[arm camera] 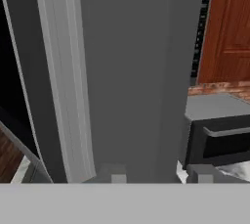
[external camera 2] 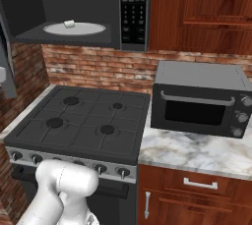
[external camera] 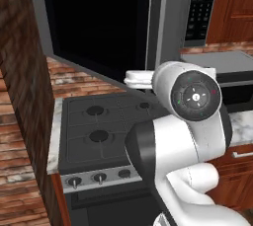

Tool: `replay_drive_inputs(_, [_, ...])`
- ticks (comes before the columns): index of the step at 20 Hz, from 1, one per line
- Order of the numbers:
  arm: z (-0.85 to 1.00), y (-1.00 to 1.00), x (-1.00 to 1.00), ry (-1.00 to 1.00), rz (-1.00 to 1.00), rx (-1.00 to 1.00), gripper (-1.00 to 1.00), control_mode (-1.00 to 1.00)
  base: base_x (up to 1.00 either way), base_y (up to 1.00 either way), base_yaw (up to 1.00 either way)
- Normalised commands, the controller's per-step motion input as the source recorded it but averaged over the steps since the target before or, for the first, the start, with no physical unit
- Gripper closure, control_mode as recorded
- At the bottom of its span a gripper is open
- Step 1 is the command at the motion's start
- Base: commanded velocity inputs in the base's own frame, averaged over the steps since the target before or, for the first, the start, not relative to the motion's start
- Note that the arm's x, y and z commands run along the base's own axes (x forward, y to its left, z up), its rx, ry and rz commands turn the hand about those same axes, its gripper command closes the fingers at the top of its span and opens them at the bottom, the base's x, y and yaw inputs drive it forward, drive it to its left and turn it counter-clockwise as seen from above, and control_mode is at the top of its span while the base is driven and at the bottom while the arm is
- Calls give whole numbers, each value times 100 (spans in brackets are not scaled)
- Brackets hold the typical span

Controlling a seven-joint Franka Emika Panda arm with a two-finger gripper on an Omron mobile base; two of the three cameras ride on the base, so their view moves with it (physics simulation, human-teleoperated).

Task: Close the microwave door.

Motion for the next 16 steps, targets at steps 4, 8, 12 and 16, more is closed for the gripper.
replay_drive_inputs(4, [-12, 0, 100, -19, -17, 1, -100, -100, 0, 0, 0])
replay_drive_inputs(8, [-4, 0, 100, -15, -20, 0, -100, -100, 0, 0, 0])
replay_drive_inputs(12, [0, 0, 100, -14, -20, 0, -100, -100, 0, 0, 0])
replay_drive_inputs(16, [0, 0, 100, -9, -17, 0, -100, -100, 0, 0, 0])
